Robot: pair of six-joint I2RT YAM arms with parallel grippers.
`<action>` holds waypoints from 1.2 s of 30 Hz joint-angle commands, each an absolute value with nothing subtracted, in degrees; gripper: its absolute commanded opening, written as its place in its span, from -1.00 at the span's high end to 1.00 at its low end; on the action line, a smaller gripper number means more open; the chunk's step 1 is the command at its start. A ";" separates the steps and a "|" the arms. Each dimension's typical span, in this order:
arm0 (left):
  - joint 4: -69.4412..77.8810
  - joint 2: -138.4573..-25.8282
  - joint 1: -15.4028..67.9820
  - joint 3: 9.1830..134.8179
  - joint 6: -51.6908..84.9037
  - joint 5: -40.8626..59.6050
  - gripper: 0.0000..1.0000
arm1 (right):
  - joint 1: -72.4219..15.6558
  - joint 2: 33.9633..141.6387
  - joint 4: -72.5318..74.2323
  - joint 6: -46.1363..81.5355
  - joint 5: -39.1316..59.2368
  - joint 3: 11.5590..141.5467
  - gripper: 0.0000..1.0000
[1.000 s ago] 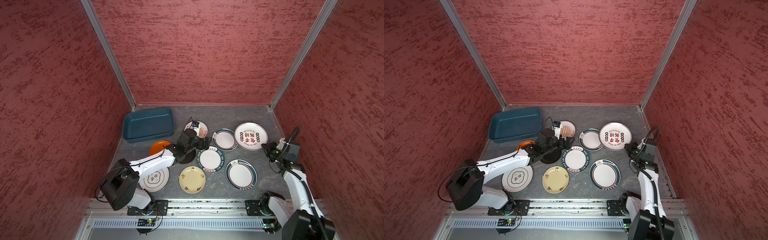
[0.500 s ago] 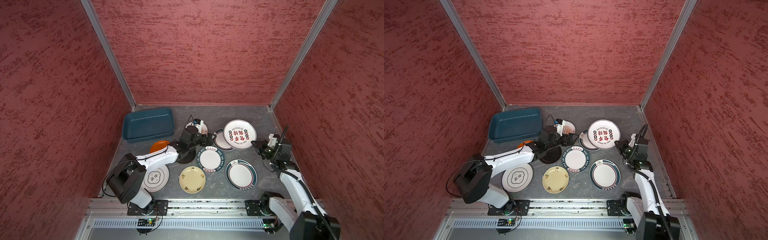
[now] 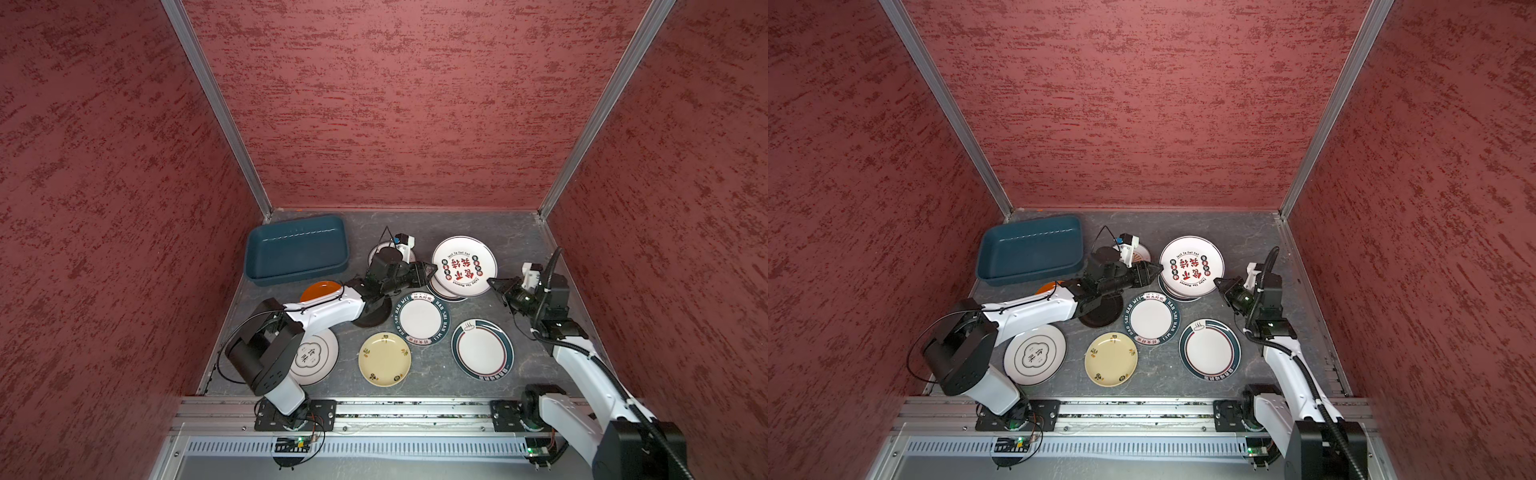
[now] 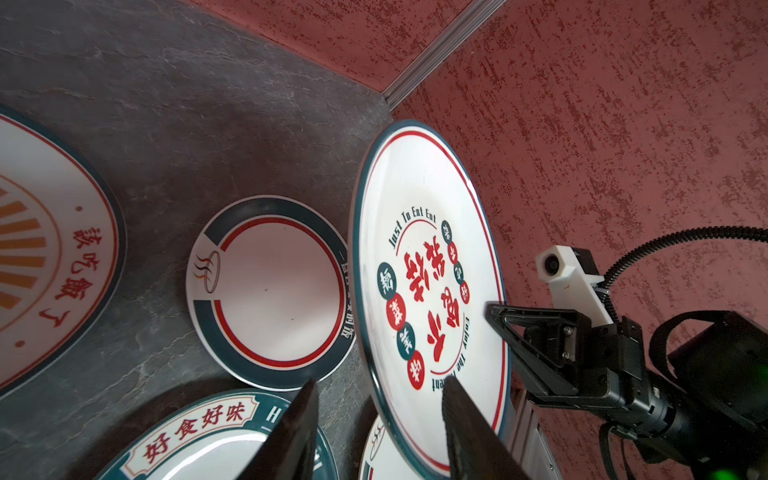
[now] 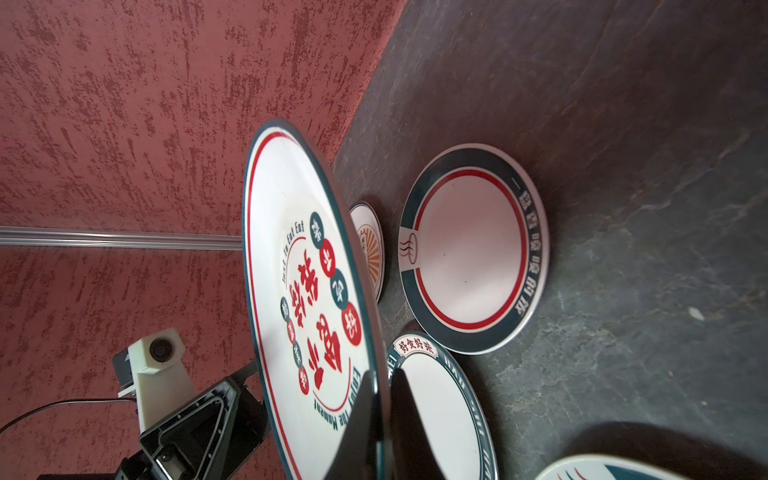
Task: Place the plates into the plastic bin on the countertop
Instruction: 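Close the left gripper on the plate rim beside the right gripper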
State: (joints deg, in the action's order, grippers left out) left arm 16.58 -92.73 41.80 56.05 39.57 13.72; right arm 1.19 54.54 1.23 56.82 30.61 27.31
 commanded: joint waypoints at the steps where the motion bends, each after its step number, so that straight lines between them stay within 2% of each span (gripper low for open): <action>1: 17.51 -94.02 42.50 57.82 39.99 14.52 0.20 | 0.43 54.44 7.61 58.71 31.51 26.42 1.00; 7: 16.79 -94.70 43.00 58.52 39.83 14.08 0.39 | -0.19 54.76 8.39 58.38 31.90 26.13 1.00; 11: 16.23 -95.38 42.97 59.26 39.58 14.15 0.66 | -0.68 54.76 8.53 58.27 31.60 26.11 1.00; 19: 15.95 -96.10 42.98 59.75 39.47 13.79 0.66 | -1.83 54.98 8.69 57.90 31.33 26.49 1.00; 22: 15.83 -96.22 42.87 59.94 39.50 13.69 0.55 | -2.11 55.03 8.48 57.63 31.07 26.67 1.00; 24: 15.73 -96.37 42.87 60.02 39.42 13.78 0.56 | -2.22 55.10 8.57 57.65 30.96 26.71 1.00; 28: 15.65 -96.42 42.72 60.25 39.42 13.82 0.67 | -2.44 55.35 8.80 57.83 31.04 26.72 1.00; 34: 15.15 -96.35 42.46 60.46 39.67 13.81 1.00 | -2.55 55.11 8.70 57.82 30.86 26.54 1.00; 36: 14.72 -96.08 42.07 60.42 39.56 13.66 1.00 | -2.62 54.86 8.61 57.68 30.85 26.54 0.57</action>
State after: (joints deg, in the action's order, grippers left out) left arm 14.52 -95.85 41.76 59.27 42.39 11.81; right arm -2.11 55.27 5.58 57.23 30.02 26.06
